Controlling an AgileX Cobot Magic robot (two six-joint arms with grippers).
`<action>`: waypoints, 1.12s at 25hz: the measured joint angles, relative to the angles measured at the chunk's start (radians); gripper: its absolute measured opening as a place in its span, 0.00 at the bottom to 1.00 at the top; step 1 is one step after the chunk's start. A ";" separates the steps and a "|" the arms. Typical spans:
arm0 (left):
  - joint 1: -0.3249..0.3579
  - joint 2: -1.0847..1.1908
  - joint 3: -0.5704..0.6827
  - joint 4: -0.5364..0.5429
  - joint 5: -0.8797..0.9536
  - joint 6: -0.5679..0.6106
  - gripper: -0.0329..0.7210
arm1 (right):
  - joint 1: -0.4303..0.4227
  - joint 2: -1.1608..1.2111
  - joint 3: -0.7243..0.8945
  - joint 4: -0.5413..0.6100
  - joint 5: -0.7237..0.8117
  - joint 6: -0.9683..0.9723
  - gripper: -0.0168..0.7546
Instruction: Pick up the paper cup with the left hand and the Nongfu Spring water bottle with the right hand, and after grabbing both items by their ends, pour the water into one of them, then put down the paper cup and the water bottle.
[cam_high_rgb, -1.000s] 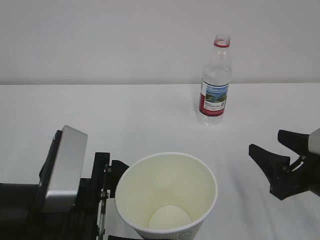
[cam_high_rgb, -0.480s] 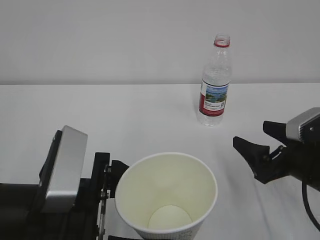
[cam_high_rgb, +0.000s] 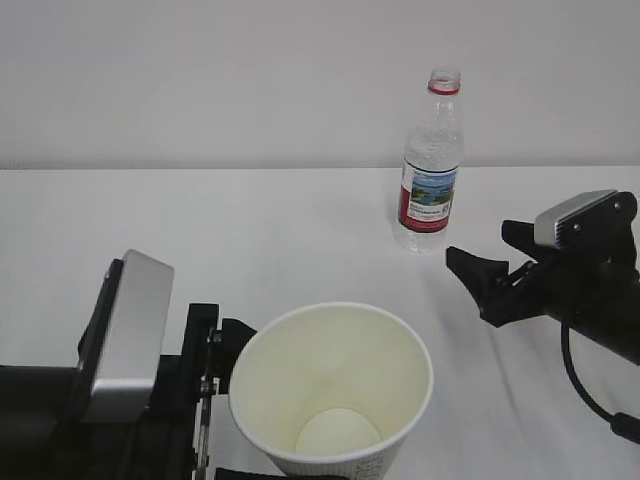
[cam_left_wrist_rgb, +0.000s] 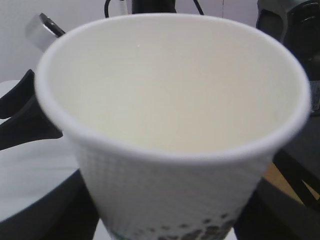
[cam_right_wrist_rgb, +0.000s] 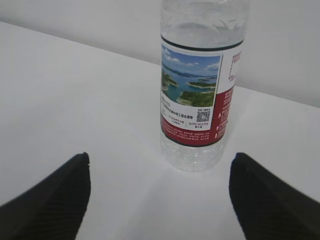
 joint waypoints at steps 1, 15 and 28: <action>0.000 0.000 0.000 0.000 0.000 0.000 0.75 | 0.000 0.012 -0.016 0.000 0.000 0.001 0.88; 0.000 0.000 0.000 0.000 0.001 -0.034 0.75 | 0.000 0.150 -0.183 0.000 0.000 0.036 0.88; 0.000 0.000 0.000 -0.011 0.001 -0.034 0.75 | 0.000 0.249 -0.325 -0.045 0.000 0.094 0.88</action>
